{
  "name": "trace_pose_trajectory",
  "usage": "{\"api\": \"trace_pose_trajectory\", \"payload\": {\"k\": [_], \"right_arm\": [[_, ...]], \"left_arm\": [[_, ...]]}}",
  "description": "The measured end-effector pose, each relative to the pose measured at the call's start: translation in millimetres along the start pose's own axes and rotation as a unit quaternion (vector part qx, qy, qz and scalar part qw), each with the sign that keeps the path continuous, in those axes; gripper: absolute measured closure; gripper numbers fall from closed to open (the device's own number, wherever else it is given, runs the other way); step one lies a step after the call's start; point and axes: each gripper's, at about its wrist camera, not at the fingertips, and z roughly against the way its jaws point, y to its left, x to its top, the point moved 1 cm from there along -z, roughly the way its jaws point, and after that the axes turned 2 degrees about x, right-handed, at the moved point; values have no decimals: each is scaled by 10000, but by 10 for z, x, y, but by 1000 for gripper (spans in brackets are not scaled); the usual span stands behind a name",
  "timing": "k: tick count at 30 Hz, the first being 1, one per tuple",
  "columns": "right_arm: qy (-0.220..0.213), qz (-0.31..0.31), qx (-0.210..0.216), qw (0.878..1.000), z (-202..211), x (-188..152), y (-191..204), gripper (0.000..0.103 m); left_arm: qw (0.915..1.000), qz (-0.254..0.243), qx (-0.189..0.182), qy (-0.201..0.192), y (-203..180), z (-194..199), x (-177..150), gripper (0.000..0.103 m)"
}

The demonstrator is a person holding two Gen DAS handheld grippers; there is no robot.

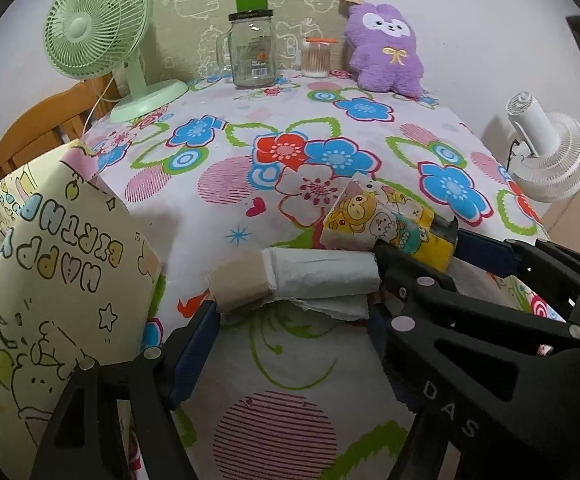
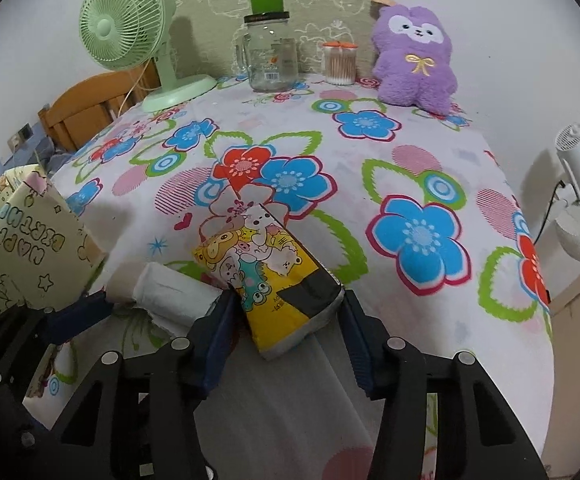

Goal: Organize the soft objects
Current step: 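Carry the snack bag and rolled cloth with both tools over the fabric box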

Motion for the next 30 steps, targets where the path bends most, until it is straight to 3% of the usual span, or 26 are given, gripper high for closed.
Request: {"api": "trace_pose_trajectory", "payload": {"k": [11, 30], "right_arm": [[-234, -184, -223, 9993, 384, -121, 43, 50], [-844, -439, -646, 9934, 1275, -206, 311, 49]], "left_arm": [[9995, -133, -191, -229, -49, 287, -62, 26], [9936, -569, -385, -894, -6, 1123, -93, 26]]}}
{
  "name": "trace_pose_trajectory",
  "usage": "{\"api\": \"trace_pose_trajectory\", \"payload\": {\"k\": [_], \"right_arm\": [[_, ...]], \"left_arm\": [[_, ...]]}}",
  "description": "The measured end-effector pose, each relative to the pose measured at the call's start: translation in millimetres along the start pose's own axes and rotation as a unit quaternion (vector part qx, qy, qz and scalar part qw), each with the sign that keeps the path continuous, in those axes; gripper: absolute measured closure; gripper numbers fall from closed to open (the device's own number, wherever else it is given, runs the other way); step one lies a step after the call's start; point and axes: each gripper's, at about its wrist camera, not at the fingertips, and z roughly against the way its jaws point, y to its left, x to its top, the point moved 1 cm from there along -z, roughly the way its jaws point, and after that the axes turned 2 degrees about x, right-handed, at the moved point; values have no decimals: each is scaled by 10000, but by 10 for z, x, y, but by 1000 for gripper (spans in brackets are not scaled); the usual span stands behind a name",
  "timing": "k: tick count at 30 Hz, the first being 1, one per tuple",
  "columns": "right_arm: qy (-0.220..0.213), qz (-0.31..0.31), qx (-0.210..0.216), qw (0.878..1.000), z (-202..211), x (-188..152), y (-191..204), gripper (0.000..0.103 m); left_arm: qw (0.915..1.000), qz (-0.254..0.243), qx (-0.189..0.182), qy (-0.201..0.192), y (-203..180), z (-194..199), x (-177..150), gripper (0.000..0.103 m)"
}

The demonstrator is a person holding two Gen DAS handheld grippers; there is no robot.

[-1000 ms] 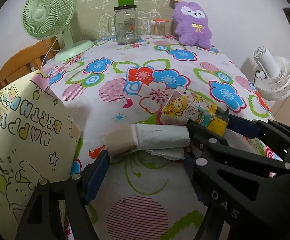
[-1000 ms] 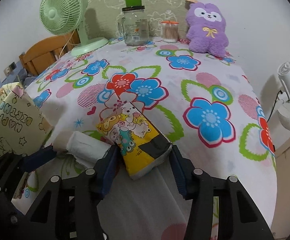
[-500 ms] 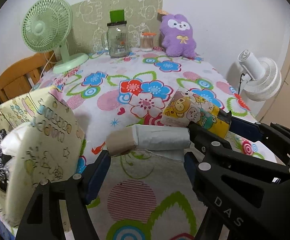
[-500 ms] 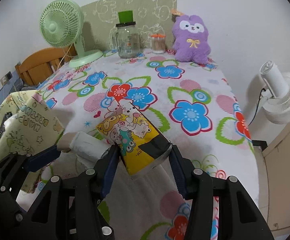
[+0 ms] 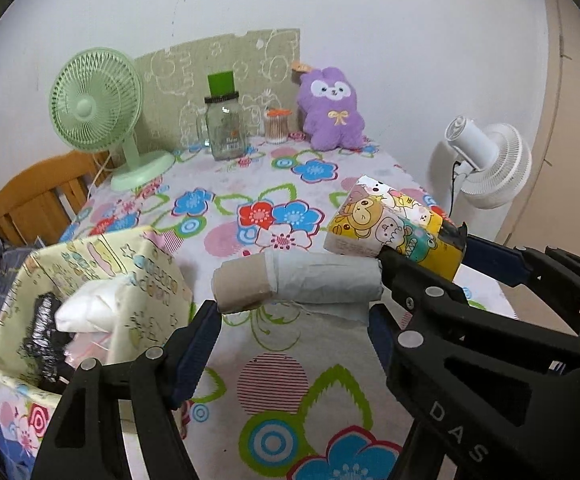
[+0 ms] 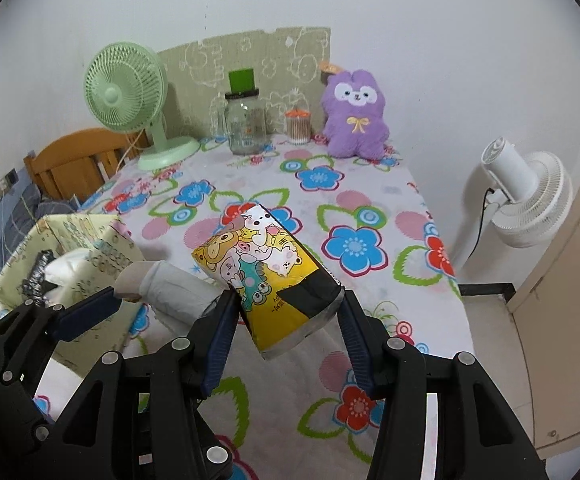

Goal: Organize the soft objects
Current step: 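Carry the snack bag and rolled cloth with both tools over the fabric box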

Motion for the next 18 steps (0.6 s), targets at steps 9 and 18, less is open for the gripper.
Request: {"api": "trace_pose_trajectory", "payload": {"k": [9, 18], "right_arm": [[-195, -214, -167, 9994, 401, 4, 76, 49], [-424, -271, -220, 9985, 690, 6, 159, 49]], "left_arm": [[9997, -44, -153, -203, 29, 333, 27, 26], [9986, -128, -206, -461, 77, 599, 44, 26]]}}
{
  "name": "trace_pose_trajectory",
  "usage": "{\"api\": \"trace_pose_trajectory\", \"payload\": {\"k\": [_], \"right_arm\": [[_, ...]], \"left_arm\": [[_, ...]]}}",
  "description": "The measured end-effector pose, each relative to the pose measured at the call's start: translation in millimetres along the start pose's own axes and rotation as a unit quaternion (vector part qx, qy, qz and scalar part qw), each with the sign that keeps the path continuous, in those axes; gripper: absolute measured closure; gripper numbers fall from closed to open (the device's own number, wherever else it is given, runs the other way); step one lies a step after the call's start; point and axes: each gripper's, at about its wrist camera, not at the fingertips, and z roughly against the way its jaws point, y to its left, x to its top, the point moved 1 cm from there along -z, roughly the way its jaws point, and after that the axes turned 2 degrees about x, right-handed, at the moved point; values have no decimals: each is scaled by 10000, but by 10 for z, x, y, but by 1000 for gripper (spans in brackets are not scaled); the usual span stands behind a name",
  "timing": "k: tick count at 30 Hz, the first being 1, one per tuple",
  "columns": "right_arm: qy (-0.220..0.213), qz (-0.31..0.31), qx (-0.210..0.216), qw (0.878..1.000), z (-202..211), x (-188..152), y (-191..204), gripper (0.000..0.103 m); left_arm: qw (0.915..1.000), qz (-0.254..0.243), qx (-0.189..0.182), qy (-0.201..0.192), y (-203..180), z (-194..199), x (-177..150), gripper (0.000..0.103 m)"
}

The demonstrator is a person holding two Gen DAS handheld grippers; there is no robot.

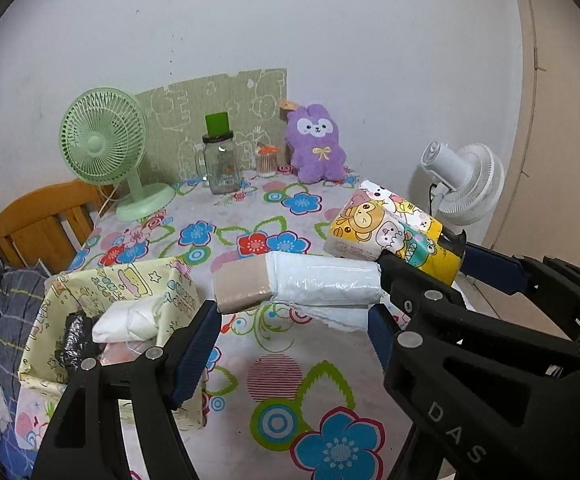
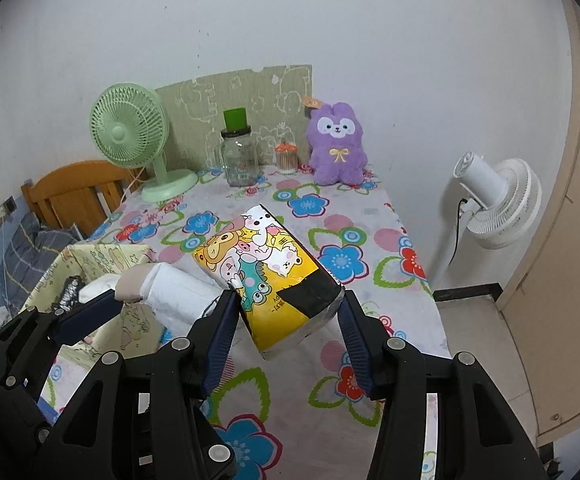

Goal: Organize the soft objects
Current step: 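Carry the snack bag and rolled cloth with both tools over the fabric box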

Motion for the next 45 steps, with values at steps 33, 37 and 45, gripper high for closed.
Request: {"api": "trace_pose_trajectory", "payload": {"k": [33, 37, 45], "right_arm": [[-278, 419, 179, 9986, -15, 245, 947, 49], [-230, 497, 252, 9982, -118, 259, 1088, 49], [-48, 538, 511, 9972, -365, 292, 1332, 49]], "left_arm": [[9992, 38, 308, -238, 901, 149, 53, 26], [9990, 80, 392, -186, 1067, 89, 33, 26], [9981, 241, 573, -31, 1359, -67, -7, 26]]}}
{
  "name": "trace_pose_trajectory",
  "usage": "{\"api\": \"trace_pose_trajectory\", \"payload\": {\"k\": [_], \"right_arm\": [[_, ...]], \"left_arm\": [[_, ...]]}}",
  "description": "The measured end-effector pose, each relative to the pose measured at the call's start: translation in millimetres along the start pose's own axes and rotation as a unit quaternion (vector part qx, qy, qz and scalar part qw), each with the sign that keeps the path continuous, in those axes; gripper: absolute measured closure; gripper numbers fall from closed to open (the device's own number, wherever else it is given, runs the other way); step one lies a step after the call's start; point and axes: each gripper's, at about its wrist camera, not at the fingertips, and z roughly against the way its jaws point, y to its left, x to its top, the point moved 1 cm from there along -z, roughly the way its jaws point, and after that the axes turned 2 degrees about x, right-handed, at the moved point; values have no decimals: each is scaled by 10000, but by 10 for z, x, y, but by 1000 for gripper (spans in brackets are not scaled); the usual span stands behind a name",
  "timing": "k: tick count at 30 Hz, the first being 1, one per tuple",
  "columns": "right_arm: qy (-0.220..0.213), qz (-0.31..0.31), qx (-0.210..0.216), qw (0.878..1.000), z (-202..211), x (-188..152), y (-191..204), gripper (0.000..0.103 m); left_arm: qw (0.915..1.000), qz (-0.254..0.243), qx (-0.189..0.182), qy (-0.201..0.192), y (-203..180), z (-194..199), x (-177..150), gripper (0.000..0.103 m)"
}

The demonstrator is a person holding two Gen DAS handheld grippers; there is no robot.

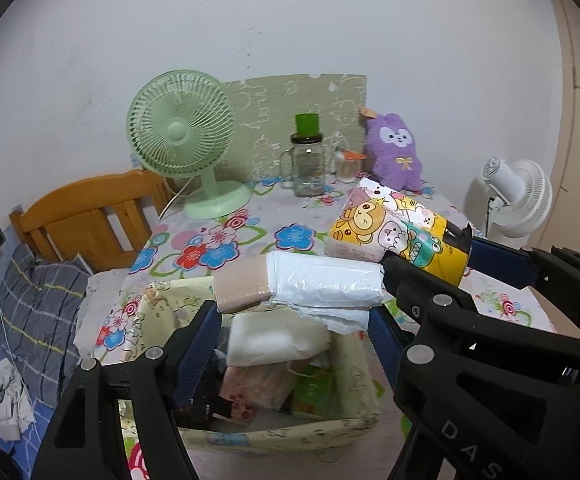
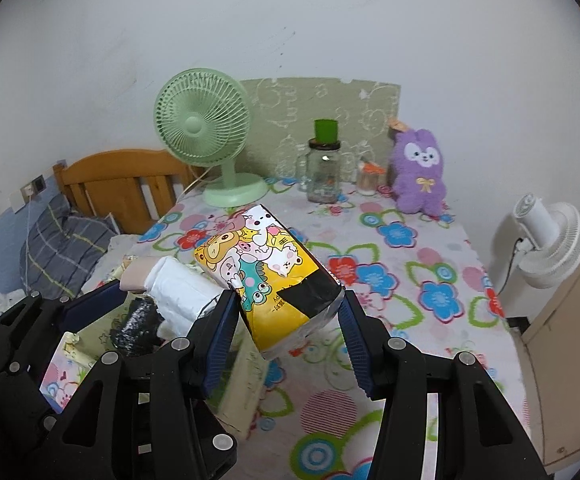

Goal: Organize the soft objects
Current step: 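Carry the snack bag and rolled cloth with both tools over the fabric box, then open both tools to drop the snack bag and cloth into the box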

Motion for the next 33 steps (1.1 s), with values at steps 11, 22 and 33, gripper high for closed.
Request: {"api": "trace_pose_trajectory", "payload": {"k": [11, 22, 33], "right_arm": [[222, 57, 349, 9991, -316, -18, 246, 49], [503, 155, 721, 9960, -538, -124, 483, 49], [589, 324, 928, 9934, -635, -140, 648, 48]], "left_arm": [[9992, 133, 133, 345, 265, -271, -103, 26], [9965, 314, 298, 713, 488, -390, -328, 14], [9959, 365, 278, 781, 614, -380, -364, 6]]}}
